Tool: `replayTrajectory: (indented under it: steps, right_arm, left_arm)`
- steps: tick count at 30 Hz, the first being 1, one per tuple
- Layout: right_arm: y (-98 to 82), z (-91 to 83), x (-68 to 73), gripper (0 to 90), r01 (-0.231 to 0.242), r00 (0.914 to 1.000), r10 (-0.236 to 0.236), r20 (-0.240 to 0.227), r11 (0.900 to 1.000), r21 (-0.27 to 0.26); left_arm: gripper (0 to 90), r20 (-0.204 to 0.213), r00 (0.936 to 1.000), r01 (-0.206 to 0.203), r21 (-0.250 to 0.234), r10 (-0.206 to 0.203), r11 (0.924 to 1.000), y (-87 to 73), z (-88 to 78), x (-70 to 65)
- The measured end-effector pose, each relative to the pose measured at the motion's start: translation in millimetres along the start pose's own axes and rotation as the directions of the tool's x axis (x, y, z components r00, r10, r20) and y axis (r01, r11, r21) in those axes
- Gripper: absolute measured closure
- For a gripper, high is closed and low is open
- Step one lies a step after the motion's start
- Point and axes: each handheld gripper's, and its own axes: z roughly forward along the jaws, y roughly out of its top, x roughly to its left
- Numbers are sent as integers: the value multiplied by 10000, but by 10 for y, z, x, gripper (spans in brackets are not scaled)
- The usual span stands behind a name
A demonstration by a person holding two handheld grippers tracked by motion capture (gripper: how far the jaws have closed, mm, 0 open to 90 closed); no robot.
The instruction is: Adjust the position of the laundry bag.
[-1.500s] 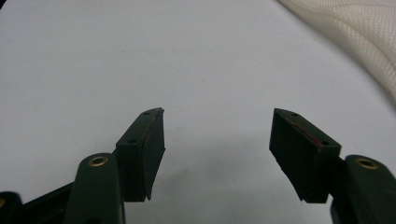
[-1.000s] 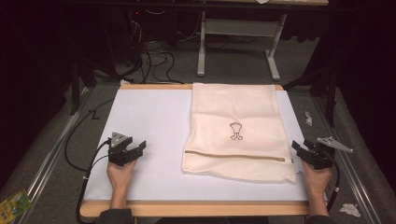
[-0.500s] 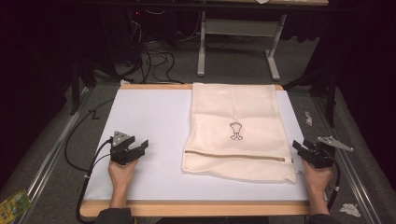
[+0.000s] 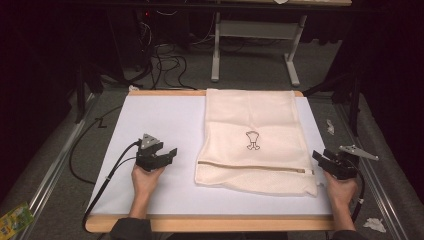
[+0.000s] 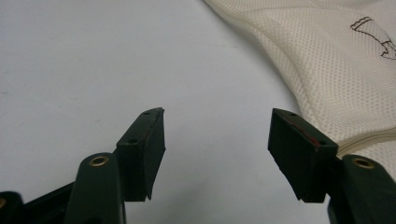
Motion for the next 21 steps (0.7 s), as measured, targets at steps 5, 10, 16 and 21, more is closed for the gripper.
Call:
replayTrajectory:
  steps: [5, 10, 16, 21]
  right_arm:
    - [38, -3, 40, 500, 164, 9998, -163, -83, 9998, 93]
    - [100, 13, 87, 499, 273, 9995, -269, -186, 9994, 193]
    - [148, 43, 146, 493, 374, 9989, -364, -295, 9988, 326]
    - [162, 75, 164, 484, 408, 9986, -392, -358, 9982, 443]
  left_arm:
    - [353, 213, 9998, 10, 99, -12, 10000, 72, 80, -89]
    - [320, 452, 9989, -103, 139, 96, 9999, 186, 135, -202]
    - [313, 789, 9968, -122, 364, 93, 9993, 260, 245, -330]
    - [307, 909, 9955, -306, 572, 253, 9979, 297, 328, -429]
